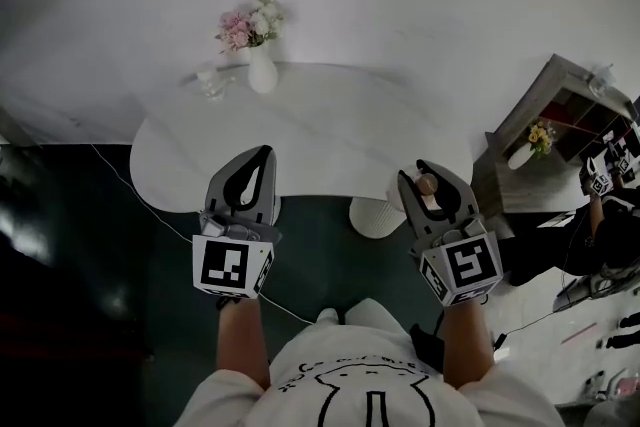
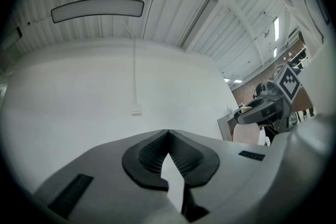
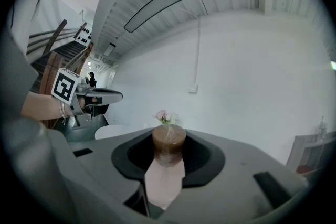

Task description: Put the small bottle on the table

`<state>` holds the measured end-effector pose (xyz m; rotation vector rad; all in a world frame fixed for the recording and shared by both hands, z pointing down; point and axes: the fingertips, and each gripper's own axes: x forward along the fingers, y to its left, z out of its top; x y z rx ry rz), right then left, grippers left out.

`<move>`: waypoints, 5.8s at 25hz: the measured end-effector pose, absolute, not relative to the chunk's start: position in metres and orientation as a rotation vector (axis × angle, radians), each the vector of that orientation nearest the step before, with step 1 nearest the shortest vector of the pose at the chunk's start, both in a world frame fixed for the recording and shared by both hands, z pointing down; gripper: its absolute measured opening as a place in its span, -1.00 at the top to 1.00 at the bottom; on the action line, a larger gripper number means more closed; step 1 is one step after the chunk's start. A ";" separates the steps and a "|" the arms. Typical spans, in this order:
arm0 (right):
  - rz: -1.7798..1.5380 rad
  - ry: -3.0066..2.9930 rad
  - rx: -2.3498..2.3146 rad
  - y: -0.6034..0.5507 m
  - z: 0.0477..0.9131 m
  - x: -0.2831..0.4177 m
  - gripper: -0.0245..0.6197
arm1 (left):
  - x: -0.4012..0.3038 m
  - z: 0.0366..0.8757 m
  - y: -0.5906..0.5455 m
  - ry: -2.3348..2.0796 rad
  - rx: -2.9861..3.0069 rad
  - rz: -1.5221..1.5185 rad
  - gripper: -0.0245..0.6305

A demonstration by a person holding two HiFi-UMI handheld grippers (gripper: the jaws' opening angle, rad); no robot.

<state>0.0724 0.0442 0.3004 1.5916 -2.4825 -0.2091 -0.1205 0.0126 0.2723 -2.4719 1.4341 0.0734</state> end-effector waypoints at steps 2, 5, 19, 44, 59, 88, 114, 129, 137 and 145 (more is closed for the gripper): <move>-0.201 -2.485 1.592 0.037 0.304 0.071 0.56 | -0.128 0.278 0.006 1.462 -2.472 0.082 0.92; -0.189 -2.489 1.595 0.026 0.308 0.072 0.56 | -0.134 0.283 -0.002 1.478 -2.472 0.075 0.92; -0.143 -2.530 1.531 -0.090 0.334 0.059 0.56 | -0.141 0.294 -0.096 1.520 -2.445 0.039 0.92; 0.020 -2.625 1.275 -0.335 0.405 0.044 0.56 | -0.121 0.336 -0.289 1.656 -2.462 -0.085 0.92; 0.063 -2.545 1.212 -0.409 0.487 0.013 0.56 | -0.114 0.373 -0.336 1.602 -2.591 -0.145 0.92; 0.309 -2.423 1.196 -0.478 0.590 -0.001 0.57 | -0.128 0.415 -0.398 1.536 -2.721 -0.168 0.92; 0.283 -2.342 1.229 -0.489 0.612 0.008 0.37 | -0.120 0.420 -0.393 1.516 -2.732 -0.210 0.92; 0.280 -2.421 1.276 -0.459 0.568 0.025 0.05 | -0.098 0.397 -0.365 1.514 -2.704 -0.173 0.92; 0.253 -2.484 1.255 -0.424 0.526 0.038 0.07 | -0.080 0.363 -0.334 1.516 -2.655 -0.143 0.92; 0.143 -2.516 1.254 -0.389 0.481 0.054 0.94 | -0.068 0.340 -0.317 1.486 -2.633 -0.124 0.92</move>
